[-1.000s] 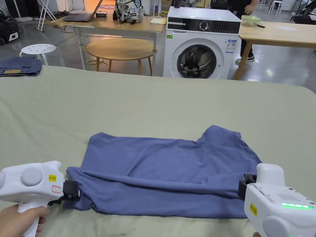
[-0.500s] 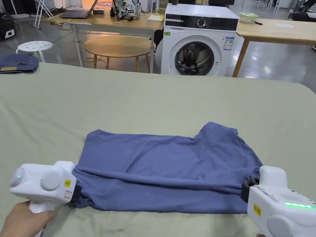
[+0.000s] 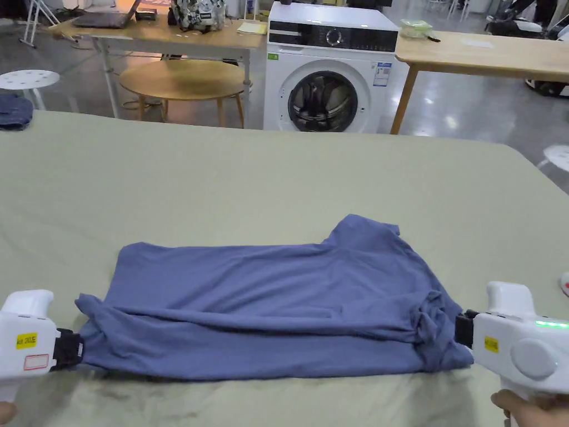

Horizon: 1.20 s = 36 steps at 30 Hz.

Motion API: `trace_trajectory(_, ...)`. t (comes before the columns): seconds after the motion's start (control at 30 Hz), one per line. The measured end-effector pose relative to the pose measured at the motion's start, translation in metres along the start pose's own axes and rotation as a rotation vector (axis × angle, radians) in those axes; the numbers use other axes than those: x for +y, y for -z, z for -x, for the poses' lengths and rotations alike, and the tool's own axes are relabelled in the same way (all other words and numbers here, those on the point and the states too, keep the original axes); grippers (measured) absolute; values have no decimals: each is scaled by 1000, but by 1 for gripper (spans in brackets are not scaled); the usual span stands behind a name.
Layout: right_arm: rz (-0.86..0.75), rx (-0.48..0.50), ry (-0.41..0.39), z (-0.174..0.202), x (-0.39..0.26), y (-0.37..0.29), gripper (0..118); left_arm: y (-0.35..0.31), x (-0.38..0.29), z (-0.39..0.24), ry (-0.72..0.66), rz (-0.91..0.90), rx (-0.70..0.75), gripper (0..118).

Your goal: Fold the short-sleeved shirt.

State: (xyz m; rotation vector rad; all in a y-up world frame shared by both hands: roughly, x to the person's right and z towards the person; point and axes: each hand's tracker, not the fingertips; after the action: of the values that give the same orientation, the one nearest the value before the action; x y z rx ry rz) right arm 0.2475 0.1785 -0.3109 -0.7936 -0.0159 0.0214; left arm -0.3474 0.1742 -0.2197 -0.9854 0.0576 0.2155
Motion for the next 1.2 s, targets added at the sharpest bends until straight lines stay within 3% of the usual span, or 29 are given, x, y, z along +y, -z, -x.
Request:
trace_trajectory(0.1, 84, 7, -22, -12, 0, 21, 63, 4, -1, 3, -18, 6, -9, 2)
trace_trajectory(0.3, 217, 26, -91, -9, -10, 60, 64, 8, -4, 2, -27, 19, -10, 2)
trace_trajectory(0.4, 268, 68, -83, -3, -19, 71, 54, 8, -3, 2, -33, 20, -11, 2)
trace_trajectory(0.47, 227, 34, -121, 6, -25, 62, 45, 9, -2, 4, -36, 20, -13, 2)
trace_trajectory(0.53, 229, 40, -127, 7, -25, 59, 9, 9, -2, 2, -31, 22, -11, 2)
trace_trajectory(0.57, 231, 44, -128, 6, -26, 59, 6, 9, -3, 2, -27, 22, -10, 2)
trace_trajectory(0.7, 229, 52, -150, 9, -27, 50, 5, 9, -2, 2, -31, 15, -11, 2)
trace_trajectory(1.03, 126, 52, -104, -3, 12, -18, 4, -38, 20, 3, -34, -105, -59, 1)
trace_trajectory(1.2, 98, 25, -144, 1, 16, -60, 4, -68, 17, 11, -24, -144, -42, 1)
